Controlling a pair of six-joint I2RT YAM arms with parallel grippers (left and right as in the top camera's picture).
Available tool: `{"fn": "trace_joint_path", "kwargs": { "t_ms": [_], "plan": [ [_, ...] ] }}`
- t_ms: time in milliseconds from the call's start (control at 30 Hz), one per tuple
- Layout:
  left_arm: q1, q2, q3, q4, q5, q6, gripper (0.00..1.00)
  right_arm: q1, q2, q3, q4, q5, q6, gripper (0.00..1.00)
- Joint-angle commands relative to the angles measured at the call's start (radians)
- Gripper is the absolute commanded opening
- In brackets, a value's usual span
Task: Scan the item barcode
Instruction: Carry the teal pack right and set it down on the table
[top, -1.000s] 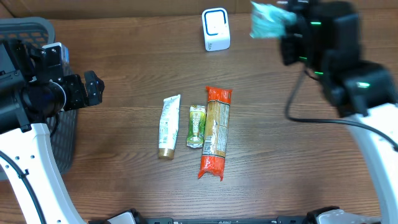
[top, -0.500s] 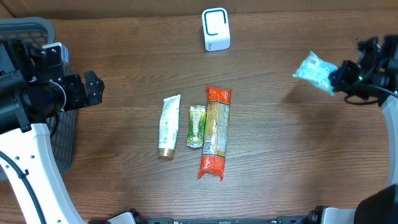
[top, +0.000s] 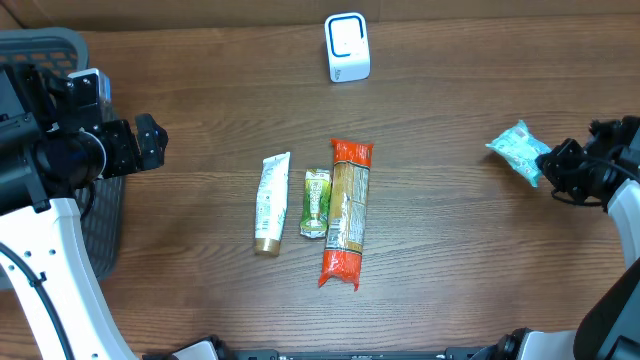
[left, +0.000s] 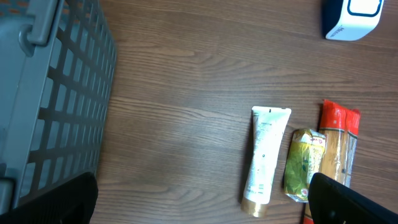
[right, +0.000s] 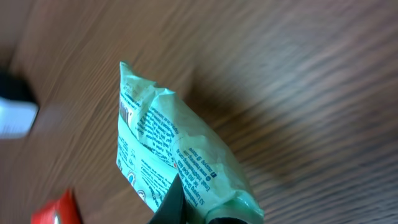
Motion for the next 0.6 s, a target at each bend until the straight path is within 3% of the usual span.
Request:
{"fn": "trace_joint_path", "kwargs": {
  "t_ms": [0, 567],
  "plan": [
    [0.003, 0.003, 0.014, 0.0, 0.015, 0.015, 1.0, -0.006, -0.011, -0.047, 0.056, 0.085, 0.174, 0.04],
    [0.003, 0.003, 0.014, 0.0, 0.015, 0.015, 1.0, 0.003, -0.011, -0.072, 0.068, 0.159, 0.175, 0.04]
  ]
}}
